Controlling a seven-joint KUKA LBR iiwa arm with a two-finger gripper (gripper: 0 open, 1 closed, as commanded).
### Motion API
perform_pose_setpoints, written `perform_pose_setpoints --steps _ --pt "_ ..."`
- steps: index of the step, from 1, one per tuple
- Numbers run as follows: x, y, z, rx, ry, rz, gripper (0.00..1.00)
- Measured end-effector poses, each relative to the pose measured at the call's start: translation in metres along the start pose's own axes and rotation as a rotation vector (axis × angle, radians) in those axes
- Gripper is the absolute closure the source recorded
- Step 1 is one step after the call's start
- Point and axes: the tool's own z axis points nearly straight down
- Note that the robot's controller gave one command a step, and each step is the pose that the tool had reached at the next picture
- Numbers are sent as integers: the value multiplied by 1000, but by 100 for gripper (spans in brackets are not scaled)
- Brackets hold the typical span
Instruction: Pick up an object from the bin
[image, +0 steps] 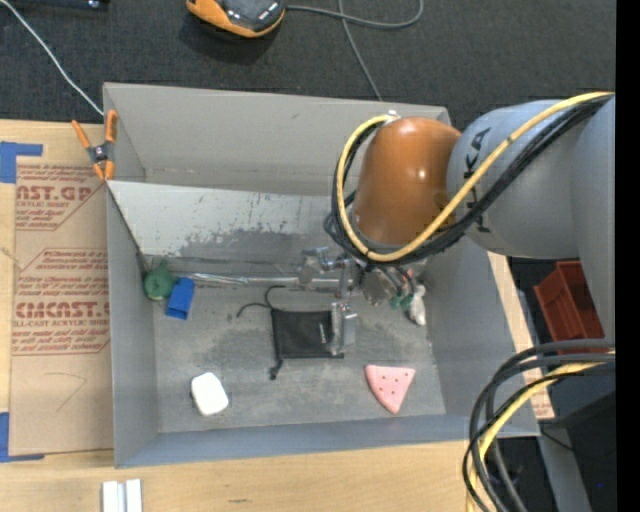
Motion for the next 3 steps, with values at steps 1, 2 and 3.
perform_pose_setpoints --steps 1,2,3 --pt "-13 25 50 -2 1 91 0" --pt "-4 11 70 0 -2 -401 0" --pt "24 17 73 -4 -1 -475 100"
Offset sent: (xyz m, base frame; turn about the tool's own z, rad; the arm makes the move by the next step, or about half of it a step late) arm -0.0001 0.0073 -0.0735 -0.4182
